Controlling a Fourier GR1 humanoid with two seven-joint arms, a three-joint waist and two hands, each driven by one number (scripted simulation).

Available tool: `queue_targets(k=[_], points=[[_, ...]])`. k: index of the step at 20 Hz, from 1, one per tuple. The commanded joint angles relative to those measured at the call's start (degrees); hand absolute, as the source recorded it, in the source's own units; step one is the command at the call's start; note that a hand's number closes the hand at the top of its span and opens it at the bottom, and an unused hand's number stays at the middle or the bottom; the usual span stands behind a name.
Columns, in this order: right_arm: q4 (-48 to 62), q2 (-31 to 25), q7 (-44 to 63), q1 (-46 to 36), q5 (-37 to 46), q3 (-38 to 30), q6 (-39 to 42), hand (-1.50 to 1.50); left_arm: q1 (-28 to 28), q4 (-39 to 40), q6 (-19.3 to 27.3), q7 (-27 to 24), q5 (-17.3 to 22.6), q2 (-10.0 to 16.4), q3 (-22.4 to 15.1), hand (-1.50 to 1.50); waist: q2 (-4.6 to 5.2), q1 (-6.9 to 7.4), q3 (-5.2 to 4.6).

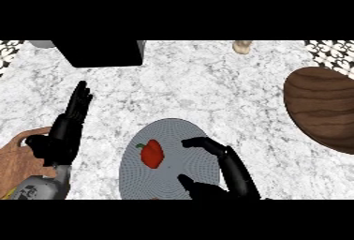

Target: Pick the squash from the placemat and place it in the bowl

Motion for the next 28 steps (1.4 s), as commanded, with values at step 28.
queue_targets(k=[28], points=[[-14.38,17.27,54.00,15.39,56.83,21.48,13.45,-1.50,-1.59,3.13,-2.94,1.67,-0.58,-5.40,-2.73,0.00,1.23,2.76,0.35]])
